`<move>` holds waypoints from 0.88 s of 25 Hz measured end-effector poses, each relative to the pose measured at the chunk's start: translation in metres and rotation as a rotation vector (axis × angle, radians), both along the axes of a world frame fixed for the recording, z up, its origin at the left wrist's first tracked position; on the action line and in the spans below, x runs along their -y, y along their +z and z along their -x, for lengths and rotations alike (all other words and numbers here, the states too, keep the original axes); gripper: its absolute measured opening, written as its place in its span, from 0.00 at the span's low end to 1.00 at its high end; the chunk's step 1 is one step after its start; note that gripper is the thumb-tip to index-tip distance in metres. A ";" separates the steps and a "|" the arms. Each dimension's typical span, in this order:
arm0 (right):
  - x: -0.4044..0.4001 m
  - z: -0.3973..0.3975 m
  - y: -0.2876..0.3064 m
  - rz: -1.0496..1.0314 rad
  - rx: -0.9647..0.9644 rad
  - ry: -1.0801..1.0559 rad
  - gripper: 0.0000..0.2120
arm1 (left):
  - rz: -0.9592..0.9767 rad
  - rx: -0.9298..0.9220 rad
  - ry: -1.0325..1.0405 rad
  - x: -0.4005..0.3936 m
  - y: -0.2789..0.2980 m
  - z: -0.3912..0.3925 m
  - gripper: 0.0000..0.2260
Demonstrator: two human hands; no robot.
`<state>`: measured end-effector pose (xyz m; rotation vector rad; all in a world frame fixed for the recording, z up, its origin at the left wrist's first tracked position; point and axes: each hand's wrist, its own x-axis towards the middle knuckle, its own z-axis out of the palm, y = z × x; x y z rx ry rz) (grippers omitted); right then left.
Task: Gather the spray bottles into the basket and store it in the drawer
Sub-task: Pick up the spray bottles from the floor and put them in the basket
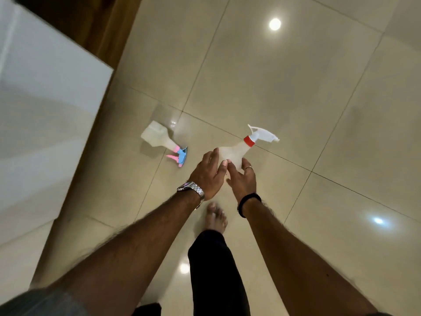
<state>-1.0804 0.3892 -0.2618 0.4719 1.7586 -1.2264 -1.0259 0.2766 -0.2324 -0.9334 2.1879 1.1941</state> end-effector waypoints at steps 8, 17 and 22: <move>0.069 -0.045 0.102 -0.049 -0.385 0.617 0.43 | 0.015 -0.130 0.457 0.053 0.095 -0.088 0.23; 0.157 -0.266 0.173 0.105 -0.531 1.046 0.33 | -0.045 -0.289 1.078 0.085 0.168 -0.341 0.25; 0.164 -0.422 0.201 0.145 -0.478 1.247 0.35 | 0.070 -0.206 1.264 0.065 0.200 -0.512 0.23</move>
